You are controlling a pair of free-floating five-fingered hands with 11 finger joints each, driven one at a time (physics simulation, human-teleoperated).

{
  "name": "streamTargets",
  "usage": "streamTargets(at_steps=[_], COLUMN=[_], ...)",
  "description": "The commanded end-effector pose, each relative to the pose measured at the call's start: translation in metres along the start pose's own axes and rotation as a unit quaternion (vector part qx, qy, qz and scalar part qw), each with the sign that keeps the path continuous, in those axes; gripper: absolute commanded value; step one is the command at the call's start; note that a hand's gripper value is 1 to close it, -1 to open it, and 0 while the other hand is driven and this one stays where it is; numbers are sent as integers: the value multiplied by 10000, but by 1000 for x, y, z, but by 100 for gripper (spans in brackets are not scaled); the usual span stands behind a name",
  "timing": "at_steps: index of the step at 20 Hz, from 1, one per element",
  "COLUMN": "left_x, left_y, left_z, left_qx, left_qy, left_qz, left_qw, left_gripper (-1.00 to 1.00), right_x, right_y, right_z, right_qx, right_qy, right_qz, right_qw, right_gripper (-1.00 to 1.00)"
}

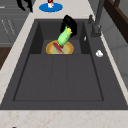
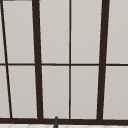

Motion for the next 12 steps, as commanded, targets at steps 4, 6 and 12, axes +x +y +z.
streamTargets(at_steps=[4,6,12], left_x=[0,0,0], left_y=[0,0,0], left_z=[0,0,0], left_qx=[0,0,0], left_qy=[0,0,0], left_qz=[0,0,0], left_qw=[10000,10000,10000], left_gripper=[0,0,0], right_x=[-36,-48,-87], right_y=[-12,-11,-11], right_z=[27,29,38], right_qx=[-62,-29,-48], right_qy=[-134,-160,-213], right_qz=[46,-54,-246], right_qw=[9999,9999,9995], right_gripper=[100,100,100])
